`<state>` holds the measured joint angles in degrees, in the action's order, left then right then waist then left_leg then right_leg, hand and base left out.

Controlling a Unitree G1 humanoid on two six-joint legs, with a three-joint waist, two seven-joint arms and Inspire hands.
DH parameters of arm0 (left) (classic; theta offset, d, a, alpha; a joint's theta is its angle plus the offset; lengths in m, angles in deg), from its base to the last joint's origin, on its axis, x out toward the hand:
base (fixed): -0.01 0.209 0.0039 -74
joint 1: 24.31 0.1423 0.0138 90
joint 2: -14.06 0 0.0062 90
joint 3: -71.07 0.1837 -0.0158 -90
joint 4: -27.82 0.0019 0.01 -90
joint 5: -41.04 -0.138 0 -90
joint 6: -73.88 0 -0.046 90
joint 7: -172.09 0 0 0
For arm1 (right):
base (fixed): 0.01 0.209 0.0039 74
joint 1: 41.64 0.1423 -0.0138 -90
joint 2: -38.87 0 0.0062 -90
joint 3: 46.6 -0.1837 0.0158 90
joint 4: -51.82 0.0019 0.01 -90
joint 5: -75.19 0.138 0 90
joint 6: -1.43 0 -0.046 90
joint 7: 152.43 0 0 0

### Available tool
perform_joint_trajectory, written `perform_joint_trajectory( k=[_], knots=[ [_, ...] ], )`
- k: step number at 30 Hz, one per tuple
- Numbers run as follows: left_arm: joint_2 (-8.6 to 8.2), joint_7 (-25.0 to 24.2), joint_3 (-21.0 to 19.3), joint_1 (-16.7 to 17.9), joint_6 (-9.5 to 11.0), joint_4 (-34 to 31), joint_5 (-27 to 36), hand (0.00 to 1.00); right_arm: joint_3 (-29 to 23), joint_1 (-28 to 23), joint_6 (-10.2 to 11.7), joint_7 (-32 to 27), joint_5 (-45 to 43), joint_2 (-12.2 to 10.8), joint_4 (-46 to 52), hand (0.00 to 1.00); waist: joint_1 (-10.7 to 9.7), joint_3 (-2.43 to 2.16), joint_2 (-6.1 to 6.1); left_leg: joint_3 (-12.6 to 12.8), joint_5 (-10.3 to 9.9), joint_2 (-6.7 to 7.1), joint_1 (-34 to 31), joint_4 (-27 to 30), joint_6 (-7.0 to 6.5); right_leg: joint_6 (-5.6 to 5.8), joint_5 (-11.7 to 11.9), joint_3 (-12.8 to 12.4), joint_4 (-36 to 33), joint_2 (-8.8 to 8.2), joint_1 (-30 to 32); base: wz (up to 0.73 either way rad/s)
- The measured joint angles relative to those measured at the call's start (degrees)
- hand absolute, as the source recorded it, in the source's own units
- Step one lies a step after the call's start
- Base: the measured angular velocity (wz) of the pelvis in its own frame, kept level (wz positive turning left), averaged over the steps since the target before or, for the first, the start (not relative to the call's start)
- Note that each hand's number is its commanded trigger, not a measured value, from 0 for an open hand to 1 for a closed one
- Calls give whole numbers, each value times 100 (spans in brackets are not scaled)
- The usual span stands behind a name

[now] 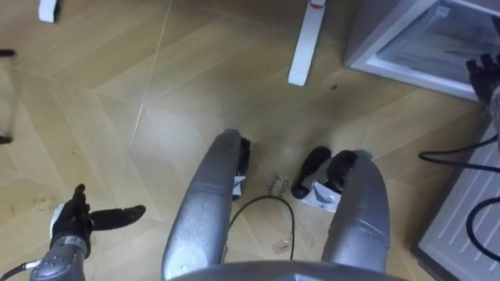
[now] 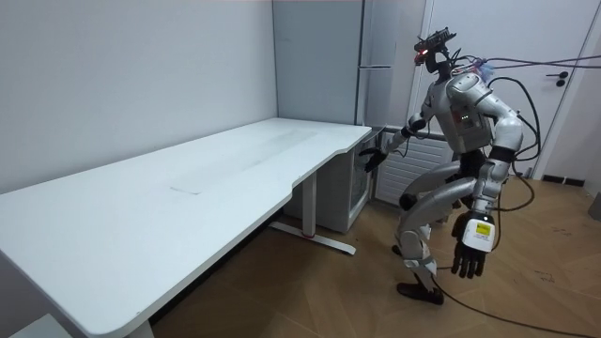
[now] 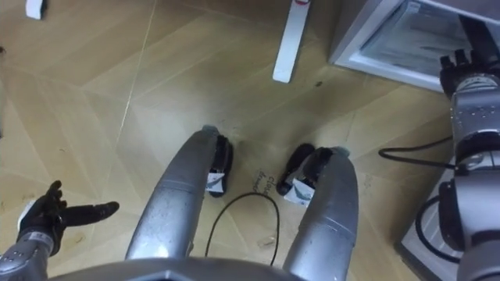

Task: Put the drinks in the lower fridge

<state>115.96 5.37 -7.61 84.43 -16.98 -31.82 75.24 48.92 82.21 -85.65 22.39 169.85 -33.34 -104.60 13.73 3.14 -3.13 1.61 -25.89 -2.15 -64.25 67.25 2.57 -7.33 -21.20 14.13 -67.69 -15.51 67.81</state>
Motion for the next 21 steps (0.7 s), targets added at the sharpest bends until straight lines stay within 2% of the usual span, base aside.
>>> perform_joint_trajectory(
  k=[2, 5, 9, 12, 14, 16, 21],
  knots=[
    [-1, 0, 0, 0, -7, -7, -10, 0, 4, 0, 7, 0, -5, 0, 0, 0, 27, 1, 3, -26, 20, -7, -9, -6, 32, -41, -22, 82, -10, -54, -14, 4],
    [-1, 0, -40, 56, -5, -50, 2, 0, 0, 1, 26, -1, -2, 3, 1, 0, 108, 6, 23, -66, 39, -3, 10, -34, 59, -101, -56, 351, -5, -284, -101, 0],
    [-2, 0, -94, 277, -5, -164, 71, 0, -3, 1, 92, -48, 8, 20, 1, 0, 205, 0, 34, -79, 64, -1, 22, -61, 98, -129, -75, 496, -6, -414, -139, -1],
    [-13, 0, -122, 439, -7, -215, 147, 0, 0, 1, 92, -142, 42, 39, 40, 0, 248, -12, 54, -114, 74, -2, 42, -76, 116, -75, -109, 615, -9, -499, -200, 2],
    [-29, -31, -202, 441, -5, -206, 155, 0, 2, 1, 73, -216, 67, 39, 39, 0, 264, -14, 57, -204, 95, 27, 43, -106, 156, -15, -173, 819, -7, -642, -299, 13],
    [-35, -41, -206, 442, -5, -206, 119, 0, 0, 1, 71, -234, 66, 40, 39, 0, 268, -14, 57, -269, 112, 89, 42, -124, 182, -26, -184, 906, -8, -704, -334, 11],
    [-48, -50, -219, 441, 8, -129, 110, 0, -3, 1, 75, -245, 65, 74, 39, 0, 300, -14, 57, -274, 186, 137, 48, -228, 181, -3, -236, 1087, 0, -920, -395, 10]
  ],
)
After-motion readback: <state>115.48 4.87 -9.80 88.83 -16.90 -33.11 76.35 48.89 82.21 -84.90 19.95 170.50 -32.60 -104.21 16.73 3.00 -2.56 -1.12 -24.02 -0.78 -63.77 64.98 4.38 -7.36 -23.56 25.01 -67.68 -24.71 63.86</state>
